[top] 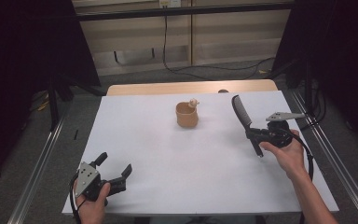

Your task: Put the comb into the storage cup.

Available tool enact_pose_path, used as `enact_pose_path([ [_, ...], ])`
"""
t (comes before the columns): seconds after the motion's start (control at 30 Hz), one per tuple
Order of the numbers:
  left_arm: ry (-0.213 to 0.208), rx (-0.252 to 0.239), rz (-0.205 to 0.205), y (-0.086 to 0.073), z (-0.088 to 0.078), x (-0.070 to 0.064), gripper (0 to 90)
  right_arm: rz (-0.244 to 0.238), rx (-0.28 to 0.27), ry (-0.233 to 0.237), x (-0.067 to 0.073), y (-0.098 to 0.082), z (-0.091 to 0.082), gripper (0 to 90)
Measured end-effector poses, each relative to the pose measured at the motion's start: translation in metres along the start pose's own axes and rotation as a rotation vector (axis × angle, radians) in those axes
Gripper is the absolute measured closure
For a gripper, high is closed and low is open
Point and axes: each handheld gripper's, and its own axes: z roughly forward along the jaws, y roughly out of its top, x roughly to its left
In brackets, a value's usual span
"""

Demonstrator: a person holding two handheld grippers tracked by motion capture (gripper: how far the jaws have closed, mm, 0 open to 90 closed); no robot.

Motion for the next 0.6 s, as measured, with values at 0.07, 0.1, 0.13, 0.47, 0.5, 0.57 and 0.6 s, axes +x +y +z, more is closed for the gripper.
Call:
enact_pose_path([
  [0.07,-0.003,-0.001,0.0,0.0004,0.0002,-0.0003,2.8,0.002,-0.03,-0.002,-0.0003,0.0004,-0.0023,72.9],
  [0.1,-0.001,0.0,0.001,0.0003,0.0004,-0.0003,2.9,-0.002,-0.044,0.001,-0.0009,0.0004,-0.0031,72.9],
  [0.13,-0.002,0.0,-0.005,0.0,0.0009,-0.0007,2.9,0.003,-0.055,-0.003,-0.0004,0.0005,-0.004,72.9],
  [0.47,0.0,-0.002,-0.002,0.0002,0.0,0.0001,2.8,-0.015,-0.167,0.002,0.0024,0.002,-0.007,72.9],
  [0.5,-0.002,-0.003,-0.003,0.0001,0.0,0.0,2.8,-0.016,-0.178,-0.007,0.0031,0.003,-0.008,72.9],
  [0.57,-0.001,0.0,0.0,0.0001,0.0,0.0001,2.9,-0.024,-0.203,-0.006,0.0035,0.0036,-0.0092,72.9],
  [0.6,0.002,0.0,0.001,0.0001,0.0,0.0,2.9,-0.026,-0.215,-0.007,0.0039,0.0037,-0.0099,72.9],
])
